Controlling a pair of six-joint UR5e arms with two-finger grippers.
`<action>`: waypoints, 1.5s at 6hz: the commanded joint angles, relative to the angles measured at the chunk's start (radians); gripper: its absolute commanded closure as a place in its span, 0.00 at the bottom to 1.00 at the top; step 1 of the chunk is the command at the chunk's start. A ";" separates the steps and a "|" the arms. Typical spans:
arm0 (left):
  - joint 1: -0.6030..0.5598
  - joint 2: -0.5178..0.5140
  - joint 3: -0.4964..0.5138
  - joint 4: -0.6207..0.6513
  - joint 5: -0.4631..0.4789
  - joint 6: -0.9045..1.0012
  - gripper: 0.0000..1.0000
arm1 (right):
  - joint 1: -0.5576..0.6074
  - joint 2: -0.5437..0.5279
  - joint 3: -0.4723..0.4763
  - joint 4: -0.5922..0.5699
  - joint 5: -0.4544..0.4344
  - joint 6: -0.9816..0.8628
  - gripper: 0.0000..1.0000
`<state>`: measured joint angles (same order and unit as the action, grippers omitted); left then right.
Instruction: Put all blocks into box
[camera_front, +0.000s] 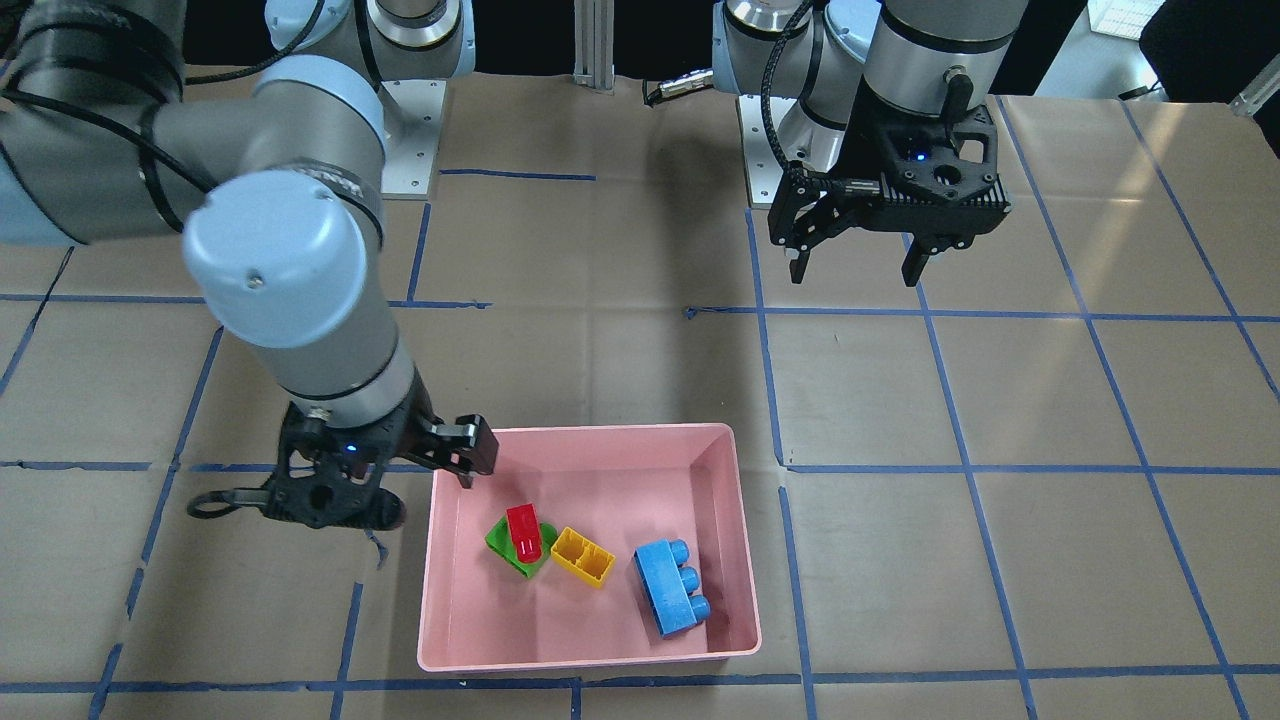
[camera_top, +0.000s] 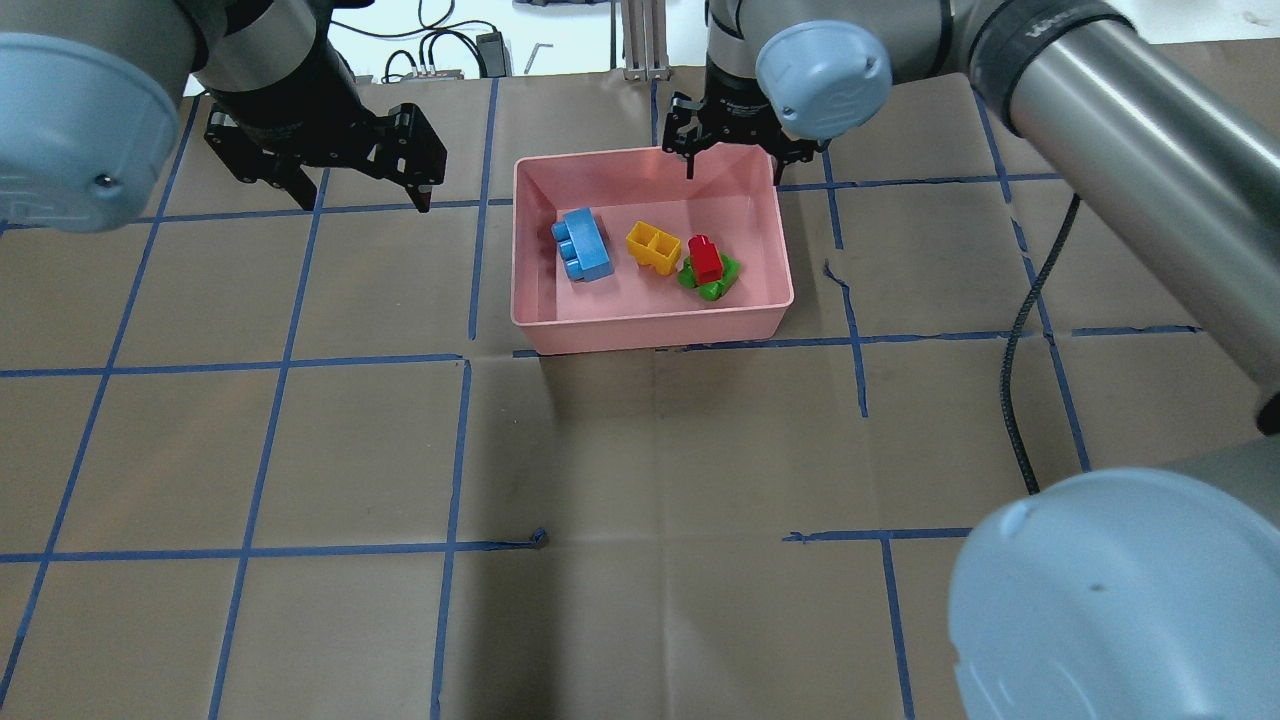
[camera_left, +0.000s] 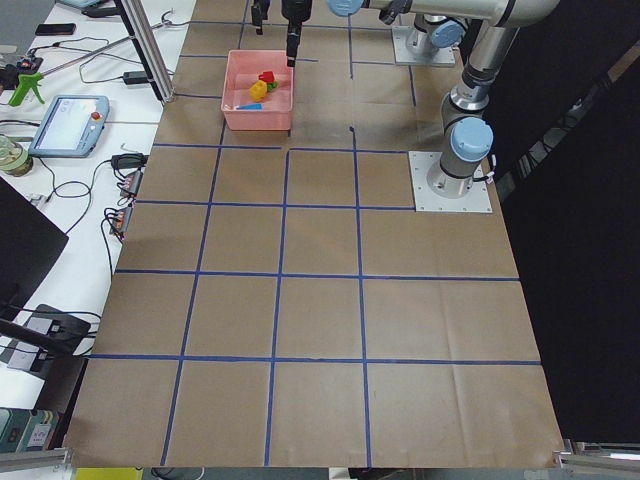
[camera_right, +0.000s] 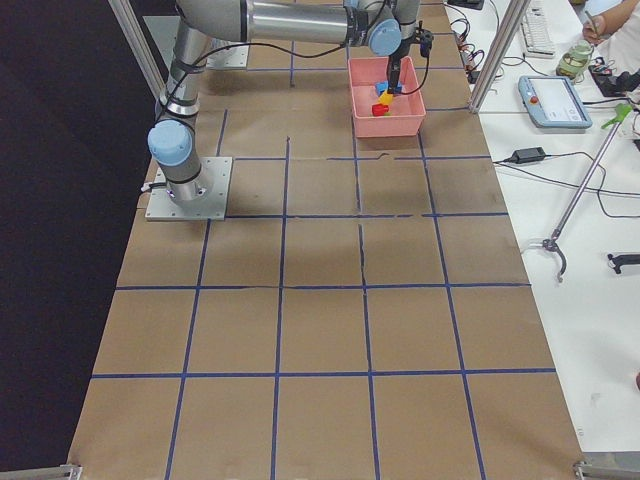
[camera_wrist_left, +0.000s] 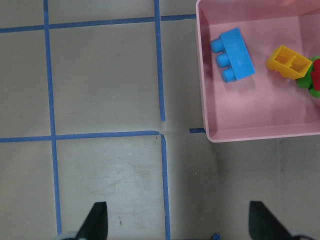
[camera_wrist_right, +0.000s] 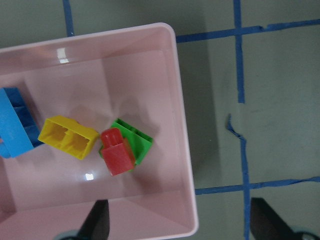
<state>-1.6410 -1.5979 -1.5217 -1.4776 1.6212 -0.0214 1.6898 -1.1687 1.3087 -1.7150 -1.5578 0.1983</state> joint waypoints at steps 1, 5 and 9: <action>0.001 0.001 0.000 -0.001 0.000 0.000 0.00 | -0.091 -0.200 0.164 0.055 -0.008 -0.165 0.01; 0.001 0.001 0.000 0.000 0.000 0.000 0.00 | -0.107 -0.402 0.311 0.086 -0.008 -0.211 0.01; 0.001 0.001 0.000 0.000 0.000 0.000 0.00 | -0.104 -0.390 0.264 0.134 -0.008 -0.204 0.01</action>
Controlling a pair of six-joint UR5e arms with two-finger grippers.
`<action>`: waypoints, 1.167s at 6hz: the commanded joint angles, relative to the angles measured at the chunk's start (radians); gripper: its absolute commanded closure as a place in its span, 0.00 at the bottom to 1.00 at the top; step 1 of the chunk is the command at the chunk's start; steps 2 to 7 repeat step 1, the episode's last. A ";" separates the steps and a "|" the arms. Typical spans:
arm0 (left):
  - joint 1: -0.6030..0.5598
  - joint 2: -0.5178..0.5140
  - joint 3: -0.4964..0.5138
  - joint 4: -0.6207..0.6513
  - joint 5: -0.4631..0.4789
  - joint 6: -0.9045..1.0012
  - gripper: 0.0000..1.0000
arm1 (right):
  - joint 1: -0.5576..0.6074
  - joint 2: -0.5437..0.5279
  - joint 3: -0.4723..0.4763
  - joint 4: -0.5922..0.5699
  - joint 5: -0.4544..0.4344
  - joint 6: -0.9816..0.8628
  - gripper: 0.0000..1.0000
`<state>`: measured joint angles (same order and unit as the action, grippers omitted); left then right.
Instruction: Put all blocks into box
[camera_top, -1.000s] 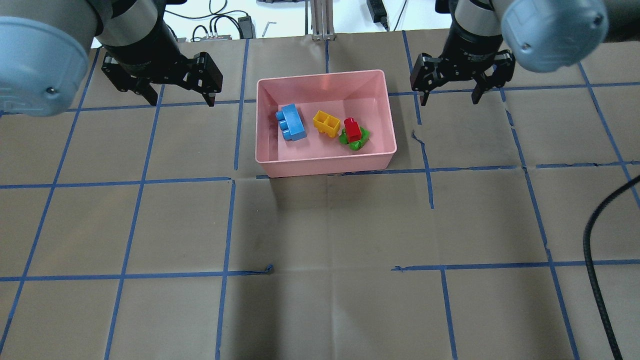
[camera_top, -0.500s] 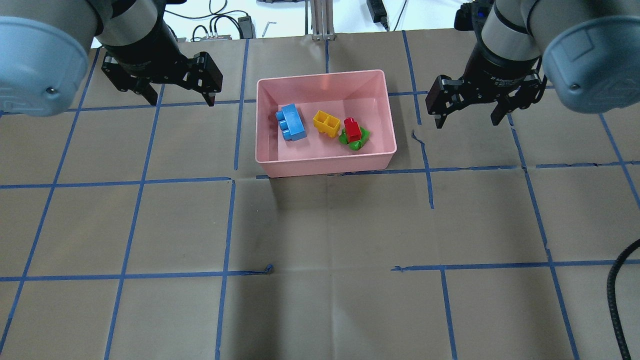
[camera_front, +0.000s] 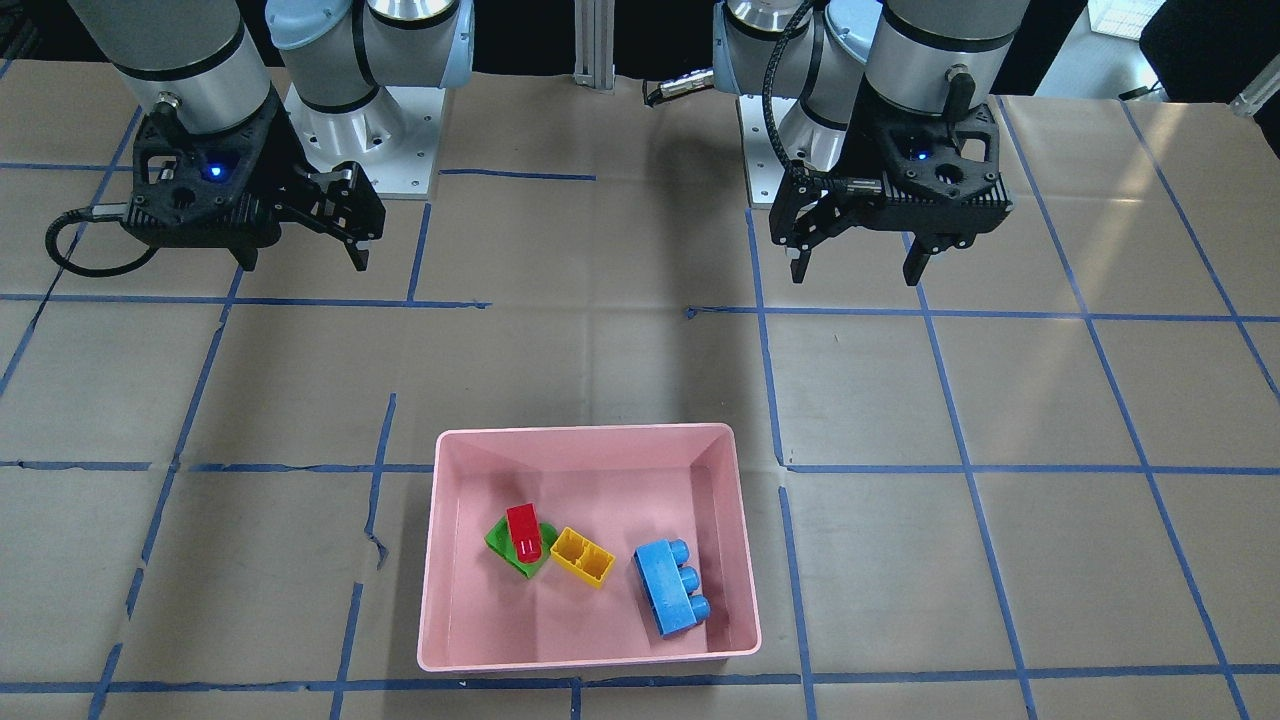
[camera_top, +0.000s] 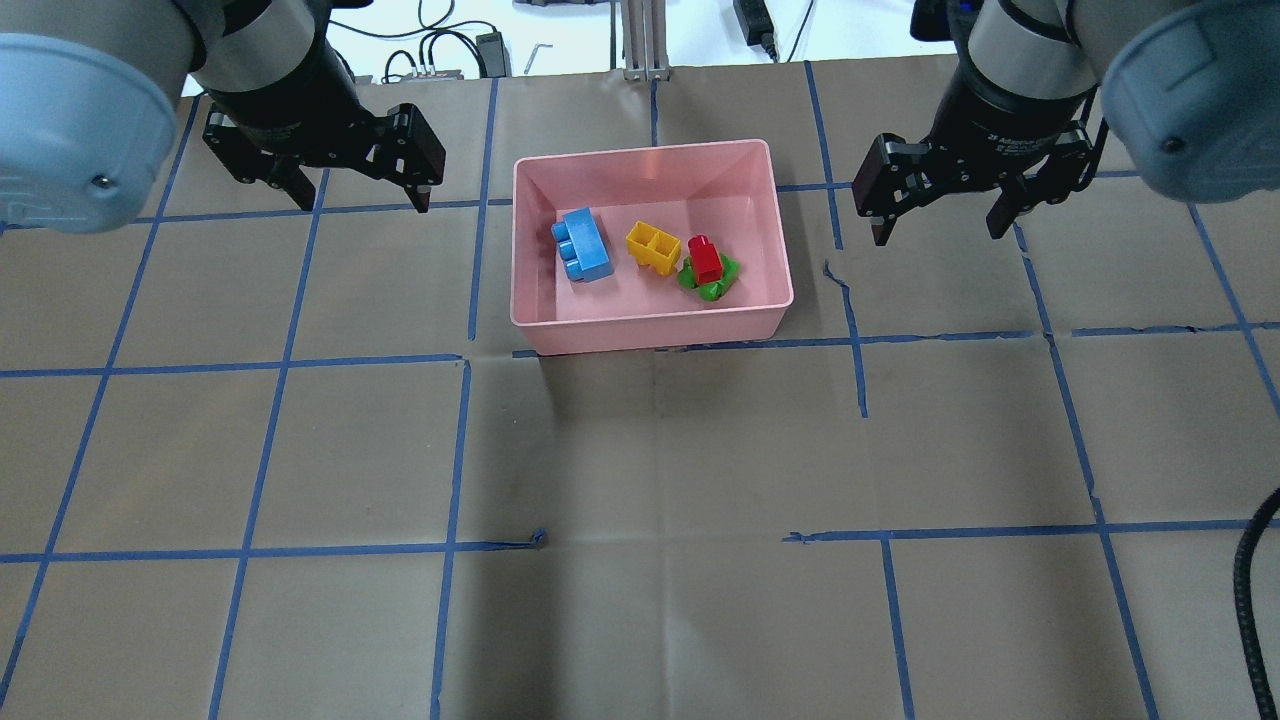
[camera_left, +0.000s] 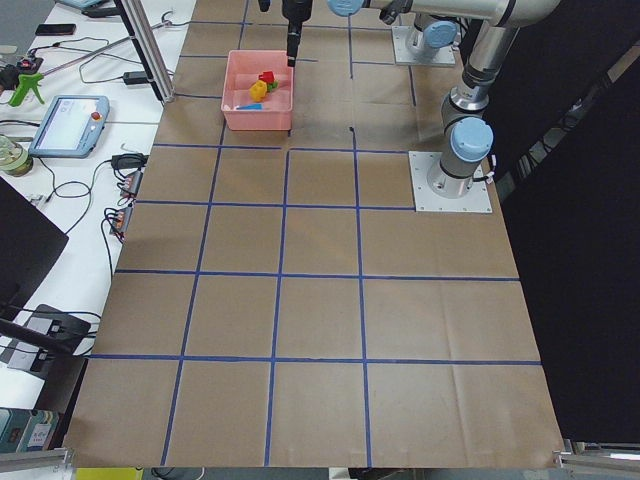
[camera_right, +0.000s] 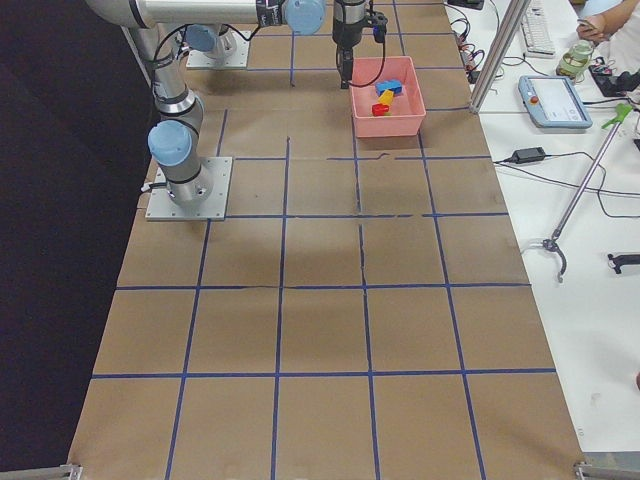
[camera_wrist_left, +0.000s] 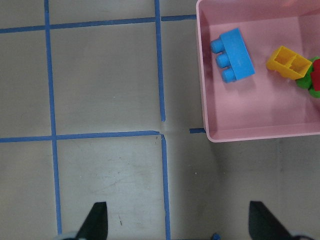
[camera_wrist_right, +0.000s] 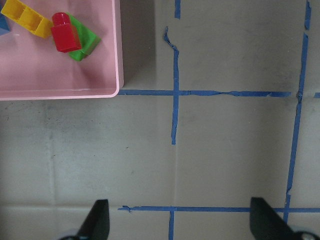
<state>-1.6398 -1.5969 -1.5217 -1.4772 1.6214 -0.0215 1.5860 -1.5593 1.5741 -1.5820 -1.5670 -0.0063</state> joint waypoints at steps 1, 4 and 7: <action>0.000 0.000 0.000 -0.001 0.000 0.000 0.00 | 0.000 0.001 -0.002 0.000 0.001 0.000 0.01; 0.000 0.000 0.000 -0.001 0.000 0.000 0.00 | 0.000 0.001 -0.002 0.000 0.001 0.000 0.01; 0.000 0.000 0.000 -0.001 0.000 0.000 0.00 | 0.000 0.001 -0.002 0.000 0.001 0.000 0.01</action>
